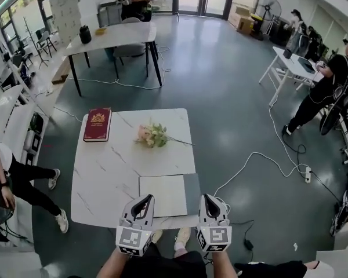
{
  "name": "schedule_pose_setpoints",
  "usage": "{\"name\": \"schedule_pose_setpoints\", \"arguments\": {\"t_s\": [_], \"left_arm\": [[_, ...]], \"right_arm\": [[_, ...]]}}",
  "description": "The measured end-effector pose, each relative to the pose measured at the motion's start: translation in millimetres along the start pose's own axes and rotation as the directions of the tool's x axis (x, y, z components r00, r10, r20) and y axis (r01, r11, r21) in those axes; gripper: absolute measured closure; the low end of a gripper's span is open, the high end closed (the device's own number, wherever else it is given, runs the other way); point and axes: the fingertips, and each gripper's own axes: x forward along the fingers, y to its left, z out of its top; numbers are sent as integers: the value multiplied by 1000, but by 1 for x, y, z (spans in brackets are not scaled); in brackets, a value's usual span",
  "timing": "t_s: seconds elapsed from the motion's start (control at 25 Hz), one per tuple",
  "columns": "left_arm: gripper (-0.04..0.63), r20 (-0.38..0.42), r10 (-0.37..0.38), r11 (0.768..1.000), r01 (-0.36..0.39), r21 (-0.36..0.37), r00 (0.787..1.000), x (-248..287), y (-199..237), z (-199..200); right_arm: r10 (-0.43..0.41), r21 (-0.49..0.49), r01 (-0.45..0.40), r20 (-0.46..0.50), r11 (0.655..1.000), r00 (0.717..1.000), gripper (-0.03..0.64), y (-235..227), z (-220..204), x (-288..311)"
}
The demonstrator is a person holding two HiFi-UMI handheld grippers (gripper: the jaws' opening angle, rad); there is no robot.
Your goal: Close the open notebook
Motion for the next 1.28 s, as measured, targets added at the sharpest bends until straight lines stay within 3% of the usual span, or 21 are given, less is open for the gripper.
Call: {"name": "schedule_pose_setpoints", "arguments": {"t_s": [0.48,0.8,1.0,1.04,1.08,1.28], "left_arm": [[571,-96,143,985,-151,-84,985,33,13,-60],[571,-168,163,975,-184,-124,972,65,10,-108],[571,-204,168,970,-199,-142,964,78,9,-131],[571,-209,170,969,-202,-144,963,80,9,-134],[571,-213,172,968,-205,-146,962,82,8,-137],[571,-239,187,961,-228,-158,953,84,6,-153]], "right_arm": [[157,-6,-160,-133,987,978,600,-13,-61,58],[203,14,-205,-223,979,954,600,-30,-117,85],[228,95,-210,-271,973,935,598,-36,-151,98],[246,122,-220,-284,968,927,566,-35,-158,101],[265,148,-230,-299,962,917,476,-35,-165,103],[294,243,-214,-368,946,882,322,-42,-199,111]]}}
